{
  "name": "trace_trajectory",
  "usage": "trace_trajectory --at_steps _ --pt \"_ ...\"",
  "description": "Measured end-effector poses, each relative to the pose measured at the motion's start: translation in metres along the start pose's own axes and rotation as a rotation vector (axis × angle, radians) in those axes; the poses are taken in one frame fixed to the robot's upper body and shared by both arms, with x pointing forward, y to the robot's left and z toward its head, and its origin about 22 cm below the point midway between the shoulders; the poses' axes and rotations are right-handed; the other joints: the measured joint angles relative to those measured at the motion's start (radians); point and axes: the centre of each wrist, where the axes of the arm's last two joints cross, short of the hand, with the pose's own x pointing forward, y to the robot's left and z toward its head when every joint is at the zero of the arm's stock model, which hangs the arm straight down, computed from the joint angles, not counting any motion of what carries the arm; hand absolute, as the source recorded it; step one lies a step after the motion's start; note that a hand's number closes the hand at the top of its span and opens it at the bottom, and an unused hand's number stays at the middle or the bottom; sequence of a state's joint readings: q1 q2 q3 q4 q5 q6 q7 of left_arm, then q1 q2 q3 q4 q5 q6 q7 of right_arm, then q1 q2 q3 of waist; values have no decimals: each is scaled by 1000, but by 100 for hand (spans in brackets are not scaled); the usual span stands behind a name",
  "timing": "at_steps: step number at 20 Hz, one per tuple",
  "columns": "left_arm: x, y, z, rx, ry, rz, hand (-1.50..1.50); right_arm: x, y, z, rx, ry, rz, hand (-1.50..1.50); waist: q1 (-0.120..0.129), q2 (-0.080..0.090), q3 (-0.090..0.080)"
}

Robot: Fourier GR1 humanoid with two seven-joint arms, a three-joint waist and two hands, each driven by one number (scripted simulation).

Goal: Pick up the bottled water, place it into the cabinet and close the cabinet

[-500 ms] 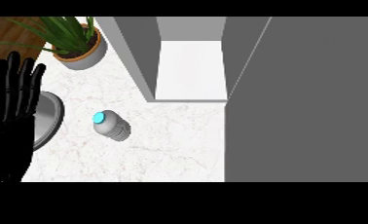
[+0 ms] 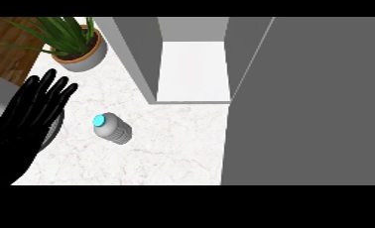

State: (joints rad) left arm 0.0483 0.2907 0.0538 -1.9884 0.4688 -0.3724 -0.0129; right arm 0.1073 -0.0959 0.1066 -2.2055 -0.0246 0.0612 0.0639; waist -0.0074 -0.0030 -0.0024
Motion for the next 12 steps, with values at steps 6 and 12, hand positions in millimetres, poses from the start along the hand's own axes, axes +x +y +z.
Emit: trace_trajectory --at_steps 6,12 --pt "23 39 19 -89 62 138 -150 25 18 13 56 16 -44 -150 7 -1 1" --pt "38 59 36 -97 108 171 -150 48 33 24 69 28 -59 -150 9 0 2"
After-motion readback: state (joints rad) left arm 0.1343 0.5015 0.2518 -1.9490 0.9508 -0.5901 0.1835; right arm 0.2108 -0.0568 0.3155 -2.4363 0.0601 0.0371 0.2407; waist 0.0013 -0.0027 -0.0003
